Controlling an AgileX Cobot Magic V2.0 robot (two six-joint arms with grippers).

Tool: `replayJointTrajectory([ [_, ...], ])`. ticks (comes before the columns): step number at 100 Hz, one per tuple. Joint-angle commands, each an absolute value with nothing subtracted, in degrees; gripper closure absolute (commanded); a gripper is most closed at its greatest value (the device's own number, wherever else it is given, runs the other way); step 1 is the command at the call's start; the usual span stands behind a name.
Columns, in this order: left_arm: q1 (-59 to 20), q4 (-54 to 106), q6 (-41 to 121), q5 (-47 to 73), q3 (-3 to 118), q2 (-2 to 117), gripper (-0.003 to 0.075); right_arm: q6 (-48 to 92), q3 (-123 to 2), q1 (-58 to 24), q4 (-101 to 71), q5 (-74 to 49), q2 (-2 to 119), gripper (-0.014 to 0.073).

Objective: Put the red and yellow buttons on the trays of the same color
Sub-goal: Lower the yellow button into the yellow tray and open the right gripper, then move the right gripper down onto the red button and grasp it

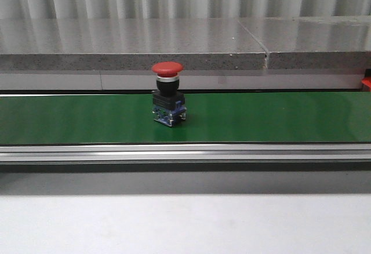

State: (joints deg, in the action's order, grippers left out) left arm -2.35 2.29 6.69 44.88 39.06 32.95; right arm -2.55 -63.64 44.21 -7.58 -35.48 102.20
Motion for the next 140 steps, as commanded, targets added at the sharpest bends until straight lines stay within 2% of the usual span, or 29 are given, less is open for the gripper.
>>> replayJointTrajectory([
  [1,-2.7,2.7,6.3,41.1,40.5,33.1,0.0741,-2.4,-65.0,44.5,-8.1,-33.9,99.7,0.0135],
  [6,-2.7,2.7,6.3,41.1,40.5,33.1,0.0741,-2.4,-65.0,44.5,-8.1,-34.0,99.7,0.0019],
  [13,-2.7,2.7,6.3,41.1,40.5,33.1,0.0741,-2.4,-65.0,44.5,-8.8,-34.0,99.4,-0.0076],
  [20,-2.7,2.7,6.3,41.1,40.5,33.1,0.0741,-2.4,-65.1,44.5,-8.8,-33.8,98.6,-0.0049],
  [43,-2.7,2.7,6.3,41.1,40.5,33.1,0.0741,-2.3,-65.2,43.9,-12.2,-31.2,92.3,-0.0052],
  [60,-2.7,2.7,6.3,41.1,40.5,33.1,0.0741,-1.3,-65.2,39.6,-12.8,-29.5,86.6,-0.0052],
  [74,-2.7,2.7,6.3,41.1,40.5,33.1,0.0741,4.1,-65.2,31.6,-12.8,-29.1,81.6,-0.0052],
  [85,-2.7,2.7,6.3,41.1,40.5,33.1,0.0741,12.5,-65.2,22.1,-12.8,-29.8,78.8,-0.0052],
  [107,-2.7,2.7,6.3,41.1,40.5,33.1,0.0741,22.8,-65.2,4.6,-12.8,-40.0,78.0,-0.0052],
  [140,-2.7,2.7,6.3,41.1,40.5,33.1,0.0741,27.1,-65.2,-8.9,-12.9,-47.5,78.3,-0.0052],
])
